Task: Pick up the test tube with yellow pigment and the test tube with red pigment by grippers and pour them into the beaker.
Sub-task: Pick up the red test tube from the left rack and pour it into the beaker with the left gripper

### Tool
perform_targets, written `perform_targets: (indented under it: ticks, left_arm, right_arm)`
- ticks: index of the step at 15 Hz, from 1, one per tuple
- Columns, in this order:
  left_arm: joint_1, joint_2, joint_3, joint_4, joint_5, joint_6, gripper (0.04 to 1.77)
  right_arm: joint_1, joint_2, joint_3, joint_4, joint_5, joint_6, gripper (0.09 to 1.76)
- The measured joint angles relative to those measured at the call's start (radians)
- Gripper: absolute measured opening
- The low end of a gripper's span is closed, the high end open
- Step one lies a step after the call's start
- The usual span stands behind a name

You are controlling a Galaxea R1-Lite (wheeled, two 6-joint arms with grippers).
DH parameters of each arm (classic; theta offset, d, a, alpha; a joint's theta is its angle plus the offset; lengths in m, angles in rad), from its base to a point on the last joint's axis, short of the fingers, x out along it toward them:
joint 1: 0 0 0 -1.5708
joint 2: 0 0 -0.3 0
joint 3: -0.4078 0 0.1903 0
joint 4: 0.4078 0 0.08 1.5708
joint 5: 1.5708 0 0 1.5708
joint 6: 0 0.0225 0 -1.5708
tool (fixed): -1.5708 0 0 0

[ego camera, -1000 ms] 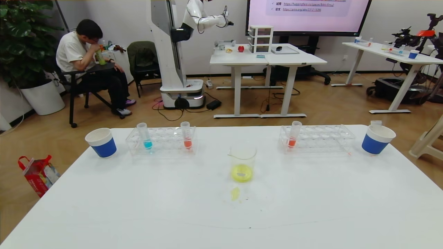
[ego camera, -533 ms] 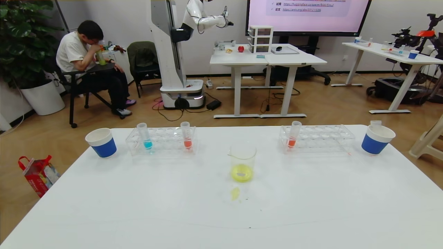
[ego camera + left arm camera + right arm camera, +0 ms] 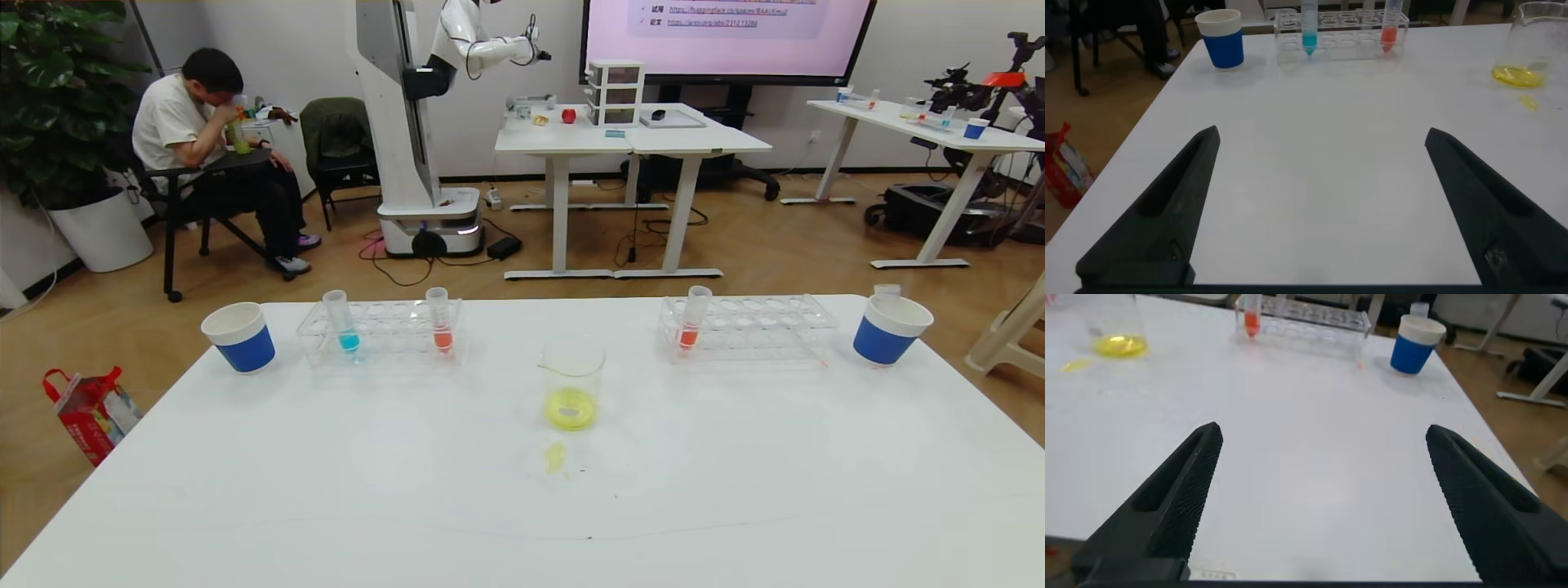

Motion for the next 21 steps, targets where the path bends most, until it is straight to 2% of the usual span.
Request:
perform_targets:
  ticks: [4, 7, 9, 12, 18, 20, 21]
  left_arm:
    - [0.000, 0.000, -0.013, -0.019, -0.002, -0.008, 1.75]
    - [-0.003, 0.023, -0.103, -0.003, -0.020, 0.016, 1.75]
    - [-0.004, 0.094, -0.184, -0.005, -0.028, 0.024, 1.75]
    - [-0.011, 0.284, -0.308, -0.051, -0.045, 0.021, 1.75]
    - [-0.025, 0.781, -0.440, -0.408, -0.052, 0.020, 1.75]
    - [-0.057, 0.933, -0.482, -0.470, -0.026, 0.008, 1.75]
    - [-0.089, 1.002, -0.503, -0.491, 0.008, -0.010, 1.75]
  right_arm:
    - [0.005, 0.000, 0.013, -0.010, -0.007, 0.017, 1.74]
    - [0.005, 0.000, 0.016, -0.011, -0.012, 0.046, 1.74]
    - [0.005, 0.000, 0.017, -0.011, -0.012, 0.046, 1.74]
    - [0.005, 0.000, 0.017, -0.011, -0.012, 0.046, 1.74]
    - [0.005, 0.000, 0.017, -0.011, -0.012, 0.046, 1.74]
    - [0.005, 0.000, 0.017, -0.011, -0.012, 0.046, 1.74]
    - [0.005, 0.000, 0.017, -0.012, -0.012, 0.046, 1.74]
